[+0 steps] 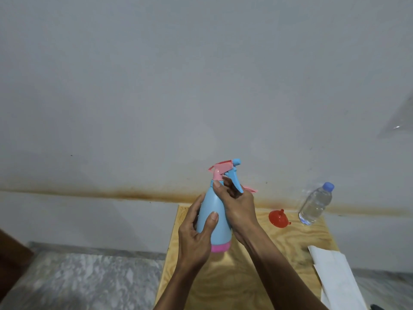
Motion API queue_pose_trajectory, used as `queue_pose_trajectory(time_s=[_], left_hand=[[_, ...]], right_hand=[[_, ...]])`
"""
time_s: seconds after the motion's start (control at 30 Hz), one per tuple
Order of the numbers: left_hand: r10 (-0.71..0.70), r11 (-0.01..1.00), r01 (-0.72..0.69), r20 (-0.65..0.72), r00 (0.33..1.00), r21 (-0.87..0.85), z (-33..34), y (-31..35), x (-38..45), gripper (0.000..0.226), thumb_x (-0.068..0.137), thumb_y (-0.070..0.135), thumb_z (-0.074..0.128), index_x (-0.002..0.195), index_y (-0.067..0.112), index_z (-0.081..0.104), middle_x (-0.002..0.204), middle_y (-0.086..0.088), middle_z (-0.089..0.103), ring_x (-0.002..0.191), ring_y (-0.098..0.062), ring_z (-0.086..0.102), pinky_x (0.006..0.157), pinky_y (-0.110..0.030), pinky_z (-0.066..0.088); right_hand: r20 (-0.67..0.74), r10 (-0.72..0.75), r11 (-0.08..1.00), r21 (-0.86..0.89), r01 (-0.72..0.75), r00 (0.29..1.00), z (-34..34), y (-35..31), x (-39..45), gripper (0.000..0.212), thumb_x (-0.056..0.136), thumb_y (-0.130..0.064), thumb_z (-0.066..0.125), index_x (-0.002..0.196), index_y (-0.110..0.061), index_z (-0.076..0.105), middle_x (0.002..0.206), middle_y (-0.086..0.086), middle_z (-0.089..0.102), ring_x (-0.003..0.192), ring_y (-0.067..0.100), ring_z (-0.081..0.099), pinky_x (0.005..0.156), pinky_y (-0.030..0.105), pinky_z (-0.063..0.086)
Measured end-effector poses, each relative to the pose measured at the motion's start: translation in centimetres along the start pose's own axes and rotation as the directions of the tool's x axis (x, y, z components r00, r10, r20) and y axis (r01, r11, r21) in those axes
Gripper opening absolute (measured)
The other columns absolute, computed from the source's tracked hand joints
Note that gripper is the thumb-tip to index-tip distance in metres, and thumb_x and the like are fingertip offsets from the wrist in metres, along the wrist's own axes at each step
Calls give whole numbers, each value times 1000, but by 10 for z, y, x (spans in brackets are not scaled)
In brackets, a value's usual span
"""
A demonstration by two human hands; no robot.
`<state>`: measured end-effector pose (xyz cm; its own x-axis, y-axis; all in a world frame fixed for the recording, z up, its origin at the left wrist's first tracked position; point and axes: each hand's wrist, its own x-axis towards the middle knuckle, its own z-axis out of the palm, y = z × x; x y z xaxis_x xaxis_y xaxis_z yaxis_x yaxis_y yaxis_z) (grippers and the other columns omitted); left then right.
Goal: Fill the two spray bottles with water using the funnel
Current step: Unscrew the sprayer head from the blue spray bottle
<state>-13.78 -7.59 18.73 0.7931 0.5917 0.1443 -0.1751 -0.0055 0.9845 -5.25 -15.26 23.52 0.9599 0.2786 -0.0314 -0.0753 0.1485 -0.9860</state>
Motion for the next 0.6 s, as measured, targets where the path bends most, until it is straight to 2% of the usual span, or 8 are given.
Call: queue_pose_trajectory(time_s=[0.17,0.33,0.47,0.6], left_hand=[[1,1000,-1,-4,1000,7,5,-5,4,50,83,34,69,132,31,57,128,15,63,113,-8,64,80,-26,58],[12,1000,-11,-5,1000,28,9,-5,6,46,83,35,68,127,42,55,128,19,62,115,-6,63,85,-30,59],[14,998,-13,-11,1000,56,8,-8,6,46,84,36,68,128,44,54,128,19,61,114,-8,63,86,-36,60],[25,995,-24,-5,1000,92,4,-9,8,47,86,40,69,130,43,53,128,18,61,115,-9,62,85,-38,60]], right_hand=[[13,13,1000,-28,-12,1000,-2,-1,6,21,94,-36,64,98,-20,76,94,1,75,91,23,70,88,52,57],[-30,-5,1000,-21,5,1000,-2,-2,7,25,82,-41,76,100,-23,73,90,-5,76,83,16,73,81,42,61],[-60,-18,995,-95,13,998,3,0,7,20,90,-46,66,90,-28,74,83,-10,74,78,14,71,75,38,60],[-54,-12,994,-107,6,998,8,0,8,24,94,-46,60,96,-27,73,86,-9,74,83,17,71,78,40,59]])
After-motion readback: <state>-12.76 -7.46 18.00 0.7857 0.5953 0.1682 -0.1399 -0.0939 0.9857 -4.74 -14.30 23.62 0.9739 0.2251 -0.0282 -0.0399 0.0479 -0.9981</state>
